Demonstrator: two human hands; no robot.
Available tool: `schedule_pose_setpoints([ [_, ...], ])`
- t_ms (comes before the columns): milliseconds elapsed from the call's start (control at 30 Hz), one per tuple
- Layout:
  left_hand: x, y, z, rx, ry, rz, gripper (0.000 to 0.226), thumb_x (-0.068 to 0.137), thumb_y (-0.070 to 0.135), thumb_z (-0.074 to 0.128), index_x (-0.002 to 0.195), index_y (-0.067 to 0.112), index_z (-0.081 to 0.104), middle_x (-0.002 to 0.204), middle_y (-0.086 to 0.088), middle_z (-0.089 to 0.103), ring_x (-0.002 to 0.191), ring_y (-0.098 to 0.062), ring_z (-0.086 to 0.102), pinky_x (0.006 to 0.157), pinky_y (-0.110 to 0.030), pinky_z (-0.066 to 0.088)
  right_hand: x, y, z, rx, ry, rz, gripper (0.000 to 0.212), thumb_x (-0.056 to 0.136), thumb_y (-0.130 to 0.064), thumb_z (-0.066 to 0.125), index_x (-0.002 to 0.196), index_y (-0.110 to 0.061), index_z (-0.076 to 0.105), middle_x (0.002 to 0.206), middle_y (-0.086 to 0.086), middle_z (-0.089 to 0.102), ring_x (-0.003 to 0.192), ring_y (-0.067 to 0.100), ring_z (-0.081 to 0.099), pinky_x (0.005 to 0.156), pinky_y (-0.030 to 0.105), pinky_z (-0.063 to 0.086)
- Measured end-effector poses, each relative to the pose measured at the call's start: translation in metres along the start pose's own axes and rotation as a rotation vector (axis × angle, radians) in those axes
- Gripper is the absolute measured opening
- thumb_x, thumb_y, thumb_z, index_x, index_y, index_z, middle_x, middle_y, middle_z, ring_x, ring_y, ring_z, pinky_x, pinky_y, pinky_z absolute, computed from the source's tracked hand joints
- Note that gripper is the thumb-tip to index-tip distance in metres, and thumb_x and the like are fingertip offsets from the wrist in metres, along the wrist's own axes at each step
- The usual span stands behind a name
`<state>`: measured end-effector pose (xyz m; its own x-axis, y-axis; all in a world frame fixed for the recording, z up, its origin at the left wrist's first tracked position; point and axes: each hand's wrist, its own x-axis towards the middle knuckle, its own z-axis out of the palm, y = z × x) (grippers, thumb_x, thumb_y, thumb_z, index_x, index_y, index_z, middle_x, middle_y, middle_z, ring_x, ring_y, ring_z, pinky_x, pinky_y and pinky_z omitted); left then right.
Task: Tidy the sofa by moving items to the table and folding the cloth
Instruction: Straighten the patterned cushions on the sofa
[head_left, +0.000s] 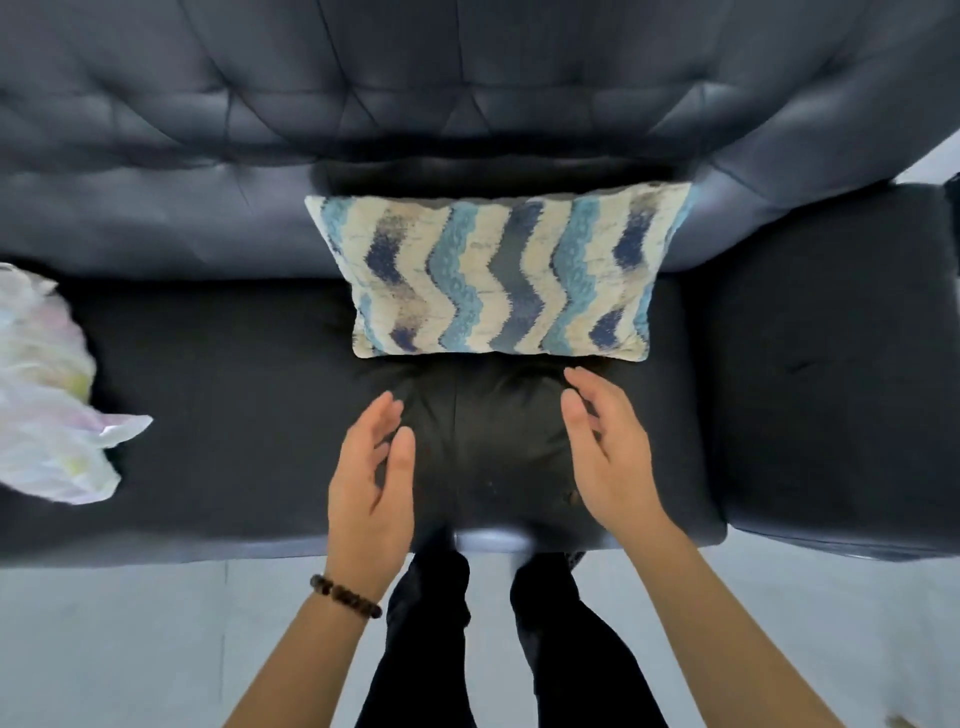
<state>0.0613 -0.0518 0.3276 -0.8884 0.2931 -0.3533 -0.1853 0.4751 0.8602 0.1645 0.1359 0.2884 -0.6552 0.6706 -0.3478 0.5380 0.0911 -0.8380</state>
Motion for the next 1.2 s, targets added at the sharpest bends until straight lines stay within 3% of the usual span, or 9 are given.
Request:
schedule_pose_setpoints([
  [233,-0.163,0.107,-0.119,-0.041,0.255,-0.036,0.046,0.094,0.015,0.058,0.138,0.024,0.045,0.118,0.009,0.063,0.105,-0.002,0.062,0.083,-0.016,0.048,-0.139,-0.115,-0.06,0.002,-0.193,-0.073,0.043,0.097,-0.034,0.059,0.139,-0.036,0.049,0.132,-0.016,0.056,0.122,-0.003,0.052,0.101,0.024,0.047],
  [367,-0.228,0.118,-0.177,-0.043,0.413,-0.017,0.045,0.093,0.016,0.059,0.134,0.028,0.046,0.118,0.011,0.064,0.104,-0.004,0.062,0.087,-0.024,0.047,-0.195,-0.165,-0.053,0.068,-0.288,-0.157,0.038,0.096,-0.028,0.061,0.132,-0.037,0.054,0.127,-0.016,0.061,0.117,-0.005,0.055,0.089,0.011,0.046],
  [433,-0.251,0.11,-0.205,-0.063,0.482,-0.011,0.044,0.093,0.017,0.059,0.134,0.027,0.048,0.121,0.01,0.062,0.107,-0.01,0.062,0.088,-0.026,0.048,-0.217,-0.183,-0.035,0.081,-0.322,-0.231,0.038,0.095,-0.028,0.061,0.132,-0.036,0.054,0.126,-0.017,0.061,0.117,-0.003,0.056,0.088,0.014,0.047],
  [500,-0.272,0.099,-0.237,-0.079,0.554,-0.01,0.042,0.093,0.019,0.058,0.134,0.025,0.049,0.122,0.008,0.061,0.108,-0.013,0.061,0.086,-0.024,0.047,-0.242,-0.203,-0.006,0.065,-0.358,-0.315,0.04,0.095,-0.029,0.061,0.134,-0.033,0.054,0.126,-0.018,0.061,0.118,-0.001,0.056,0.092,0.021,0.049],
  [633,-0.313,0.056,-0.317,-0.167,0.7,-0.002,0.04,0.093,0.023,0.059,0.131,0.032,0.05,0.12,0.015,0.061,0.104,-0.003,0.061,0.08,-0.014,0.046,-0.3,-0.237,0.075,-0.008,-0.471,-0.461,0.043,0.095,-0.028,0.062,0.135,-0.039,0.05,0.129,-0.022,0.056,0.119,-0.002,0.054,0.096,0.025,0.049],
  [733,-0.351,0.007,-0.386,-0.258,0.812,-0.007,0.04,0.094,0.024,0.058,0.132,0.03,0.051,0.12,0.015,0.062,0.107,-0.008,0.062,0.084,-0.02,0.047,-0.354,-0.257,0.147,-0.096,-0.579,-0.552,0.049,0.095,-0.032,0.06,0.141,-0.039,0.046,0.134,-0.022,0.051,0.121,-0.003,0.051,0.099,0.029,0.05],
  [933,-0.426,-0.069,-0.507,-0.397,1.049,-0.042,0.038,0.094,0.021,0.06,0.13,0.03,0.054,0.115,0.014,0.066,0.106,-0.008,0.062,0.081,-0.021,0.047,-0.446,-0.3,0.274,-0.172,-0.758,-0.689,0.05,0.095,-0.033,0.06,0.142,-0.04,0.044,0.132,-0.03,0.047,0.124,-0.006,0.048,0.102,0.033,0.05],
  [1067,-0.455,-0.109,-0.571,-0.428,1.137,-0.082,0.037,0.093,0.021,0.061,0.126,0.036,0.056,0.111,0.018,0.067,0.103,-0.005,0.063,0.083,-0.028,0.049,-0.491,-0.326,0.345,-0.168,-0.853,-0.748,0.047,0.095,-0.033,0.061,0.14,-0.036,0.047,0.134,-0.027,0.048,0.126,-0.004,0.048,0.1,0.032,0.05],
  [1200,-0.453,-0.158,-0.624,-0.457,1.205,-0.152,0.039,0.094,0.019,0.06,0.13,0.03,0.054,0.114,0.011,0.066,0.107,-0.009,0.063,0.084,-0.031,0.05,-0.515,-0.333,0.427,-0.197,-0.945,-0.773,0.047,0.095,-0.033,0.062,0.14,-0.032,0.048,0.134,-0.024,0.051,0.126,-0.001,0.049,0.099,0.033,0.051],
])
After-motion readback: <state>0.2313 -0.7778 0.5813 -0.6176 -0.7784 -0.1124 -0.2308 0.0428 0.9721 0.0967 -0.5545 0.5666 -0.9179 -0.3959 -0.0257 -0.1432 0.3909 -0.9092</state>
